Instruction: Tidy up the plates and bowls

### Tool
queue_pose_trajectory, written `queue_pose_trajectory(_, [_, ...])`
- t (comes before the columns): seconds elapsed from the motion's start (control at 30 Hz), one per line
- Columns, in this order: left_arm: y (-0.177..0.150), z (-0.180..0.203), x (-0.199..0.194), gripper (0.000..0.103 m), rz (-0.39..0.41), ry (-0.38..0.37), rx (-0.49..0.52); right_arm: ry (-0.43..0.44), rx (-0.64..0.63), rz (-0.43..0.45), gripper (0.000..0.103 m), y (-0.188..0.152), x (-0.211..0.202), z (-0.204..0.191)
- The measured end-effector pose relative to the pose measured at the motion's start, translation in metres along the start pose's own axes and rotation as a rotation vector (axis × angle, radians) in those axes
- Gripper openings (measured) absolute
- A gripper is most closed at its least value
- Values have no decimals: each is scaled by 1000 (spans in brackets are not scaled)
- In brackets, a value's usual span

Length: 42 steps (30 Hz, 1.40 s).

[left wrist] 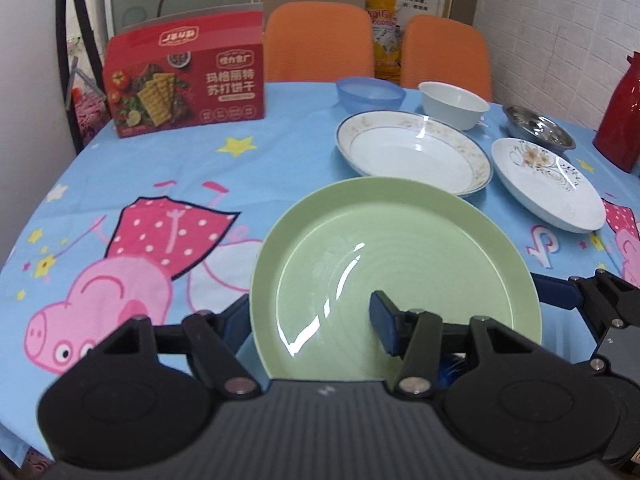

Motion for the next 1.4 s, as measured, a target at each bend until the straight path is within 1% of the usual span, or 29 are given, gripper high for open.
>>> queue_pose_trajectory(0.07, [-1,-4,5,52,-1,3,-2,12,-1,-15,90,-1,6,-6])
queue_pose_trajectory(0.13, [-1,-6,10,52,-10,-4,-7,4,-6,-29,90,-1,11,-8])
queue_pose_trajectory(0.3, [-6,-5,21,53,-23,-18,-8,0,2,-70,91,-6,19,-4])
queue_pose_trajectory(0.33, [-7,-6,22,54,-20,-25,-16,-6,-15,-68,91,-8,20,-5])
queue_pose_trajectory(0.37, [-7,-7,23,58,-19,-32,-22,-13,-35,-70,91,-9,20,-7])
queue_pose_trajectory(0.43, [-5,-9,21,60,-24,-48,-25,13,-40,-69,90,-10,18,-5])
queue_pose_trajectory(0.47, [-2,-10,17,64,-10,-49,-28,28,-38,-68,88,-10,15,-1])
queue_pose_trajectory(0.5, [1,-12,13,64,9,-52,-27,32,-24,-65,88,-10,10,5])
queue_pose_trajectory(0.57, [14,-14,6,72,52,-58,-30,0,2,-42,89,-6,-2,21])
queue_pose_trajectory(0.67, [37,-13,7,72,80,-85,-37,-29,17,-6,89,9,-11,48])
queue_pose_trajectory(0.77, [62,-7,20,72,79,-102,-41,-55,21,24,89,32,-3,78])
queue_pose_trajectory(0.87, [85,-1,38,72,82,-98,-35,-64,0,42,89,57,22,105])
queue_pose_trajectory(0.93, [101,4,57,72,62,-93,-33,-49,3,35,89,73,45,121])
queue_pose_trajectory(0.97, [108,6,67,72,45,-106,-33,-53,4,16,89,79,58,128])
queue_pose_trajectory(1.1, [133,15,112,72,-70,-165,-69,-12,3,-31,89,95,102,142])
queue_pose_trajectory(1.17, [141,19,130,72,-108,-173,-79,-12,-15,-65,89,95,120,143])
queue_pose_trajectory(1.27, [145,24,149,72,-140,-163,-61,9,-13,-112,89,90,137,144])
queue_pose_trajectory(1.33, [145,24,155,72,-143,-163,-54,29,-18,-137,89,86,144,141])
queue_pose_trajectory(1.37, [144,23,156,72,-142,-164,-55,37,-20,-149,91,86,148,139])
queue_pose_trajectory(1.4, [145,21,157,72,-141,-165,-60,30,-38,-148,91,86,148,135])
Point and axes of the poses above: each gripper's, at about its wrist camera, not at the fingertips, and x roughly the way its jaws point, z to its right, y to its top, the point moved 4 cm from there along x, roughly the way its jaws point, and after that the axes turned 10 degrees about -x, right-handed, at the moved point
